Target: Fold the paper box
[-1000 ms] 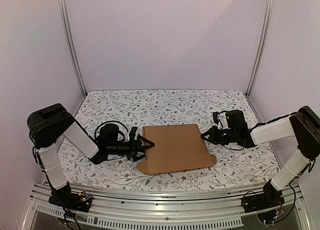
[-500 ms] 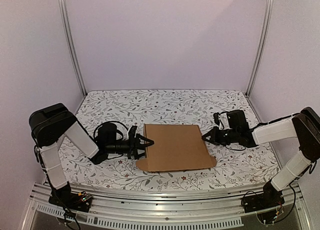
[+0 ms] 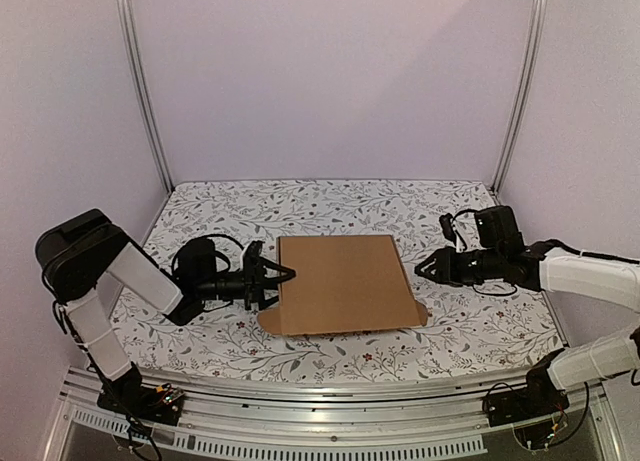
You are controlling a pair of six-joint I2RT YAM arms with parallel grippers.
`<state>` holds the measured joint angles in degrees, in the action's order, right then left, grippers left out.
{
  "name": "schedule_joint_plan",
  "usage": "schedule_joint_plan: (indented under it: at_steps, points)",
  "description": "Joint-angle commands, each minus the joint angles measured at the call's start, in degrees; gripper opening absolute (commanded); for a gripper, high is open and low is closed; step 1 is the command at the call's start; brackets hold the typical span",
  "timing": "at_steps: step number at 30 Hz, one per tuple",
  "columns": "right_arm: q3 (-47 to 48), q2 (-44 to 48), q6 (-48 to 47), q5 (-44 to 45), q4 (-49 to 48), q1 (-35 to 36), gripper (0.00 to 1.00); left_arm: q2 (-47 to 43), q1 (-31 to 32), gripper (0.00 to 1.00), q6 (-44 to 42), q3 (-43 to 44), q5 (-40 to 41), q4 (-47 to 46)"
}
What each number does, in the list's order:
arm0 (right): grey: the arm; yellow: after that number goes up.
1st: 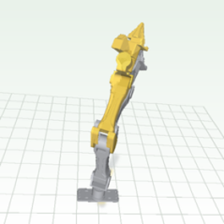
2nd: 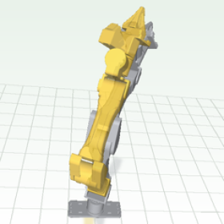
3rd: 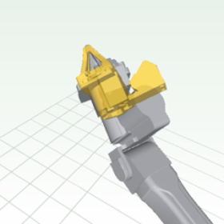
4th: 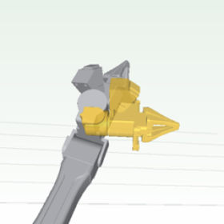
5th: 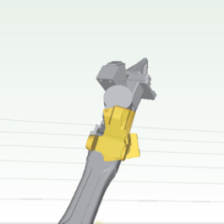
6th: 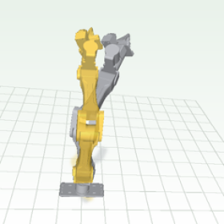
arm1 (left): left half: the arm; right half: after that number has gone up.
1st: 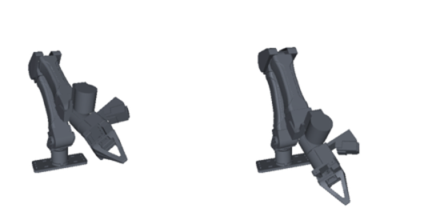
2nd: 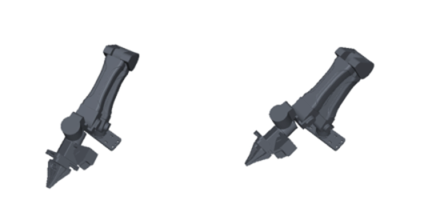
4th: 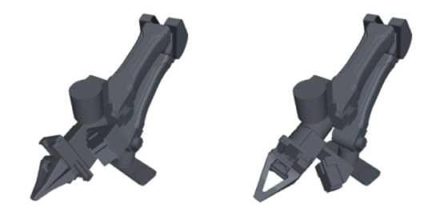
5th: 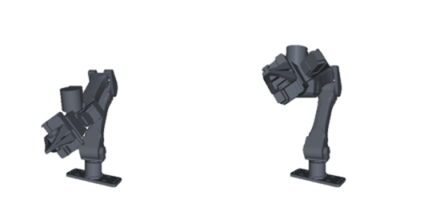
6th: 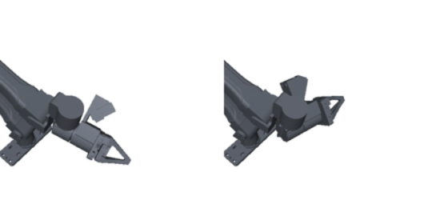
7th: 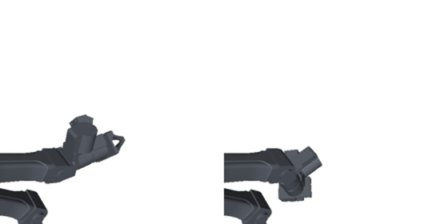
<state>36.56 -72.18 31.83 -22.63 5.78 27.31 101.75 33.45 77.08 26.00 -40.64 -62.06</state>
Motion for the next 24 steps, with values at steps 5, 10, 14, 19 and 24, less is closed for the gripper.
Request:
schedule_joint_plan:
  at_steps: [5, 10, 14, 19, 24]
  points:
    - [8.71, 11.91, -11.73, 2.16, 11.52, 1.07, 0.63, -7.42, -2.75, 0.35, 0.24, -0.75, -6.69, 4.77]
    - [14.50, 16.10, -19.40, 6.00, 16.75, 2.91, 0.99, -13.20, -4.55, 0.35, -1.17, -0.56, -9.52, 10.94]
    - [18.29, 17.61, -25.31, 5.88, 19.18, 4.90, 0.99, -17.99, -6.42, 0.34, -1.48, -0.51, -12.65, 13.98]
    - [22.47, 18.84, -36.50, 4.59, 22.93, 7.82, 0.99, -21.02, -9.15, 0.34, 1.42, -1.09, -17.94, 11.44]
    - [22.10, 21.37, -53.37, 4.11, 25.23, 16.45, 0.99, -20.78, -10.82, 0.34, 7.48, -2.19, -21.74, 1.90]
